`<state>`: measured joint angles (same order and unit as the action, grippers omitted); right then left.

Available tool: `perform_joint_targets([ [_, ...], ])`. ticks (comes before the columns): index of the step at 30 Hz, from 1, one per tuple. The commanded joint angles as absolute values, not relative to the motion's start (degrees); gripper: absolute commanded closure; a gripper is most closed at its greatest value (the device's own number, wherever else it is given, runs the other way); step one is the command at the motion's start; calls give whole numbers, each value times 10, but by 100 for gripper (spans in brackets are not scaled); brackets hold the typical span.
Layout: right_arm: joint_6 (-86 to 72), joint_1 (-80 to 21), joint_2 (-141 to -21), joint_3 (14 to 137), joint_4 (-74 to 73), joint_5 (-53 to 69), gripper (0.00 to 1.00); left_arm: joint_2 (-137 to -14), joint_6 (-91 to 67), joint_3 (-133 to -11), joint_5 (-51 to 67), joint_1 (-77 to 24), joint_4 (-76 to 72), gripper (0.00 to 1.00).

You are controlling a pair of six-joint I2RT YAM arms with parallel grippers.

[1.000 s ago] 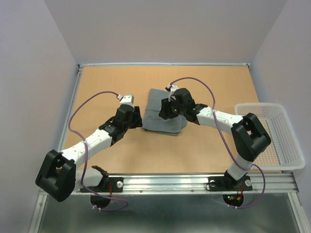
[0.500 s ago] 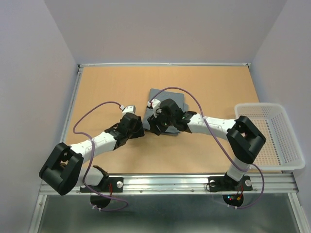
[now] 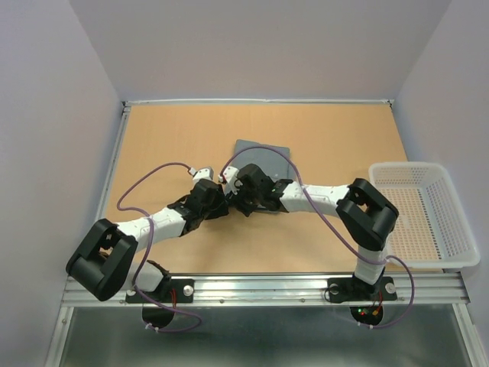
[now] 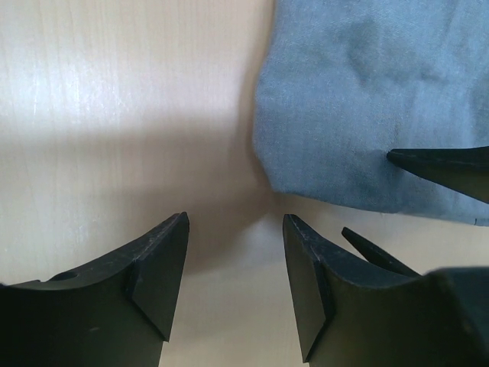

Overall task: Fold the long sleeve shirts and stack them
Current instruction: Fold the shirt

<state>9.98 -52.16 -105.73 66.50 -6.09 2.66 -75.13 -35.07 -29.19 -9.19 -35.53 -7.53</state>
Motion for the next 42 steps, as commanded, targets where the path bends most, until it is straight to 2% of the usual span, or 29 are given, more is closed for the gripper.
perform_joint_targets([
  [1, 124, -531, -1072, 700, -63, 2, 47, -744, -370, -275, -110, -354, -91, 37],
  [4, 124, -533, -1083, 704, -62, -18, 50, -742, -369, -272, -108, -354, -101, 37],
  [7, 119, -533, -1087, 708, -62, -19, 62, -735, -364, -265, -98, -354, -123, 37],
  [8, 116, -533, -1089, 710, -62, -25, 69, -732, -363, -262, -94, -355, -128, 37],
  [13, 98, -533, -1083, 711, -63, -27, 85, -735, -353, -259, -87, -355, -152, 37],
  [14, 97, -533, -1081, 711, -63, -26, 91, -738, -352, -259, -87, -355, -154, 37],
  [19, 89, -532, -1079, 713, -63, -18, 99, -744, -345, -262, -89, -355, -164, 37],
  [23, 80, -530, -1075, 716, -65, -8, 99, -748, -334, -265, -92, -359, -173, 38],
  [30, 67, -522, -1066, 721, -73, -4, 82, -755, -329, -269, -98, -362, -170, 39],
  [33, 66, -522, -1065, 722, -76, -4, 78, -754, -328, -269, -100, -362, -166, 39],
  [42, 64, -521, -1060, 742, -88, -5, 75, -758, -327, -267, -102, -362, -160, 39],
])
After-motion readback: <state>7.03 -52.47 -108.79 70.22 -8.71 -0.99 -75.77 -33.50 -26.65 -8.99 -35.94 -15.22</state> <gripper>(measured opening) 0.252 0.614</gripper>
